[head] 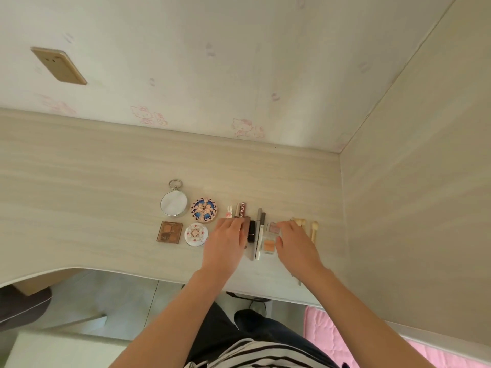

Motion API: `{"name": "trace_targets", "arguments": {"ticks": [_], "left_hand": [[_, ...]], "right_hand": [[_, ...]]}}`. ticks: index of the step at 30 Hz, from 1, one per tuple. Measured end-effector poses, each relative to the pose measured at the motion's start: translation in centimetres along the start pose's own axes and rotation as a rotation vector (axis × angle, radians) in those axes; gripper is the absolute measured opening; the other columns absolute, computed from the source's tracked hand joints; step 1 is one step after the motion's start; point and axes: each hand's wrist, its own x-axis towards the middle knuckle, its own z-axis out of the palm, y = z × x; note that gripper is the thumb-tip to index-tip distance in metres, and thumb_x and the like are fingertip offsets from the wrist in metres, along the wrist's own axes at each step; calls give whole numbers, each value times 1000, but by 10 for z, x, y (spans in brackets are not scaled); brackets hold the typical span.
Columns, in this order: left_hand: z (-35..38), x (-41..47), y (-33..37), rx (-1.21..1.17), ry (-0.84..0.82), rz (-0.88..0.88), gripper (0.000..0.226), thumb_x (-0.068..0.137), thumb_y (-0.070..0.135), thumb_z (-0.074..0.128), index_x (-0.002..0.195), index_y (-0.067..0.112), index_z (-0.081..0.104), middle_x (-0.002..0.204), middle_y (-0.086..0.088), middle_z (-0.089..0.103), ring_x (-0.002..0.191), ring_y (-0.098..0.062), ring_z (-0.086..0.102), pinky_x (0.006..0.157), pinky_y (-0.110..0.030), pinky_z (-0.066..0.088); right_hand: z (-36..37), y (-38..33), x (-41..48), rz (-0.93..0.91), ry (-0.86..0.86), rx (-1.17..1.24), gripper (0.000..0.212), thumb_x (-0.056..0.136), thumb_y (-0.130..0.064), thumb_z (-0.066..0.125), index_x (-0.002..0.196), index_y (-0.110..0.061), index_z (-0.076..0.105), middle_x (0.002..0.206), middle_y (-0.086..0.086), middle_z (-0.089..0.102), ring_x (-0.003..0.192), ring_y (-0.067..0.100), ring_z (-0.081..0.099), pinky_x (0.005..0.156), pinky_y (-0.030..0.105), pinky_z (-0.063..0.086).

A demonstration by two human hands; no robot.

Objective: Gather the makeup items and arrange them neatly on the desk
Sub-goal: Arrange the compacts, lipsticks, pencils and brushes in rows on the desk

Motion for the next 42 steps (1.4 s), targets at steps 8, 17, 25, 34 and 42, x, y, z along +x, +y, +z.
{"name": "trace_targets", "arguments": {"ticks": [8,17,25,34,42], "left_hand": [[-34,10,-79,101,84,17,29,82,6,67,111,7,66,104,-4,67,107,-26,59,76,-38,56],[-73,43,-183,-4,-70,-179,36,90,15,58,126,9,57,125,-5,57,122,-26,44,90,-38,48],[-78,74,-233,-35,-232,-184,48,95,32,51,138,13,43,137,-3,42,129,-25,31,99,-29,37],[-65,69,-236,-2,-270,-148,50,92,41,55,133,14,47,140,-4,38,130,-29,27,100,-34,36],[-57,67,-232,-98,-235,-199,49,92,35,57,136,16,45,143,-6,33,131,-29,22,104,-36,31]], "right_hand": [[26,-77,31,-150,29,-58,31,98,-19,40,128,-17,50,127,0,50,119,18,46,94,31,45],[78,-167,69,-119,19,-91,37,100,-26,36,135,-15,45,136,1,45,131,20,32,109,29,29],[105,-215,107,122,11,-154,41,98,-34,42,134,-16,42,143,1,37,139,26,20,105,33,33],[116,-232,126,207,-83,-185,50,97,-38,41,138,-9,35,151,4,23,144,34,0,115,41,14],[119,-231,126,203,-83,-133,47,99,-35,39,137,-7,38,151,6,25,144,33,-2,115,42,12]]}}
